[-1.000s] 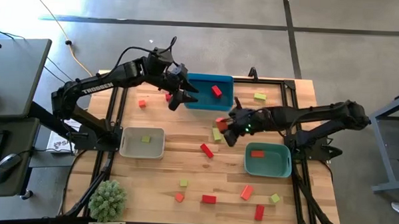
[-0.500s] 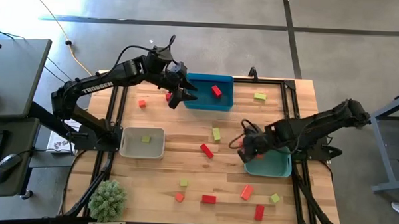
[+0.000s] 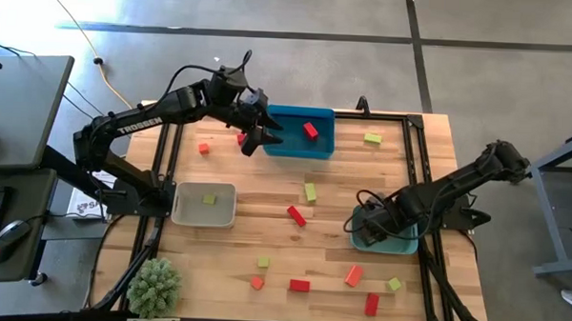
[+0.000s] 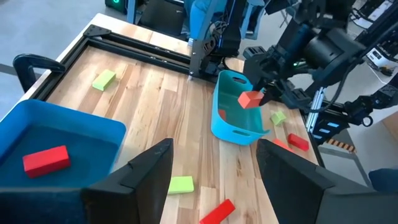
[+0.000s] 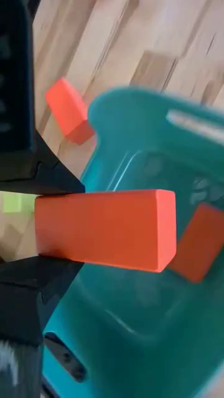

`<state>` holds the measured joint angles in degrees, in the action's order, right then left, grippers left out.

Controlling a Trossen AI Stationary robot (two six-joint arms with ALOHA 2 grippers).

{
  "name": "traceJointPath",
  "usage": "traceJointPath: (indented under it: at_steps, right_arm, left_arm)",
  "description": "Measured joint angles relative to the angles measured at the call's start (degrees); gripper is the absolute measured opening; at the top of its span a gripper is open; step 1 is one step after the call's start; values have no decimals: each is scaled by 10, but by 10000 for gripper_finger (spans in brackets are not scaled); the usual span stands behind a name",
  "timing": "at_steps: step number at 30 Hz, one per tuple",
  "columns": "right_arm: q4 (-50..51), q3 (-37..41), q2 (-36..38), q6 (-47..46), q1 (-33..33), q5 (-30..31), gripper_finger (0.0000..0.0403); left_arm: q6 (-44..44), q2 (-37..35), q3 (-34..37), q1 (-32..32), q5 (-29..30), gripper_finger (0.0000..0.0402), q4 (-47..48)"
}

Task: Sort & place blocks by color
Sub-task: Put the top orange block into the green bin, then put the bottom right green block into the white bin

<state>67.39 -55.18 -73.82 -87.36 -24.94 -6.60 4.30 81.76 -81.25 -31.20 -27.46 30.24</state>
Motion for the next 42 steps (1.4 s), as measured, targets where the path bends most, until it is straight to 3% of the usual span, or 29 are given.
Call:
traceJointPath:
  at_steps: [14, 18, 28, 36, 42]
  right_arm:
    - [-58, 81, 0, -57, -3, -60, 116]
    - [-57, 81, 0, -69, -3, -61, 130]
    - [-55, 80, 0, -67, -3, -82, 210]
    - [-58, 26, 0, -79, -14, -101, 215]
    - [-102, 7, 0, -157, -74, -70, 216]
  left_arm:
    - [0, 0, 0, 1, 0, 220, 12]
    - [0, 0, 0, 1, -1, 220, 17]
    - [0, 0, 0, 1, -1, 220, 17]
    - [0, 0, 0, 1, 0, 220, 17]
    - [0, 0, 0, 1, 0, 220, 17]
